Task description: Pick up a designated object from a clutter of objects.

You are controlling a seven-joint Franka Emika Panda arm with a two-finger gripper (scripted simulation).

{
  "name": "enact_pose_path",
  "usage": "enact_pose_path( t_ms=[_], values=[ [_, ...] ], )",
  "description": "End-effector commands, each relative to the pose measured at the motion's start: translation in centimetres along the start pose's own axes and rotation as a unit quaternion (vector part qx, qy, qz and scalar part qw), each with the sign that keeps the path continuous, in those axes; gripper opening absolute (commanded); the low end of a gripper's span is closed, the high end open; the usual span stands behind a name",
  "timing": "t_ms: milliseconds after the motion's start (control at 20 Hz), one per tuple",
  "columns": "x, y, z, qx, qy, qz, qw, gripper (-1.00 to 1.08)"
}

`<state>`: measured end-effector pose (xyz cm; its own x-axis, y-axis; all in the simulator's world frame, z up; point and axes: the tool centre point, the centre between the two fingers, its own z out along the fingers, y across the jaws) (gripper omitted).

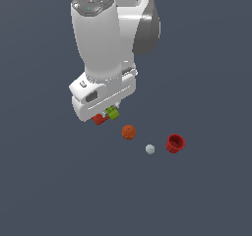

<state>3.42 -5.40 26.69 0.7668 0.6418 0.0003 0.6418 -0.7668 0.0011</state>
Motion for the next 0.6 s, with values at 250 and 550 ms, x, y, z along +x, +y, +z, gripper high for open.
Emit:
enact_pose_path(
  t_ms=[250,550],
  values=[
    [-0.3,-1.5,-6.5,0.0,0.0,0.0,1.0,-1.0],
    [-0.3,-2.1,-9.4,0.0,0.0,0.0,1.0,-1.0]
  ],
)
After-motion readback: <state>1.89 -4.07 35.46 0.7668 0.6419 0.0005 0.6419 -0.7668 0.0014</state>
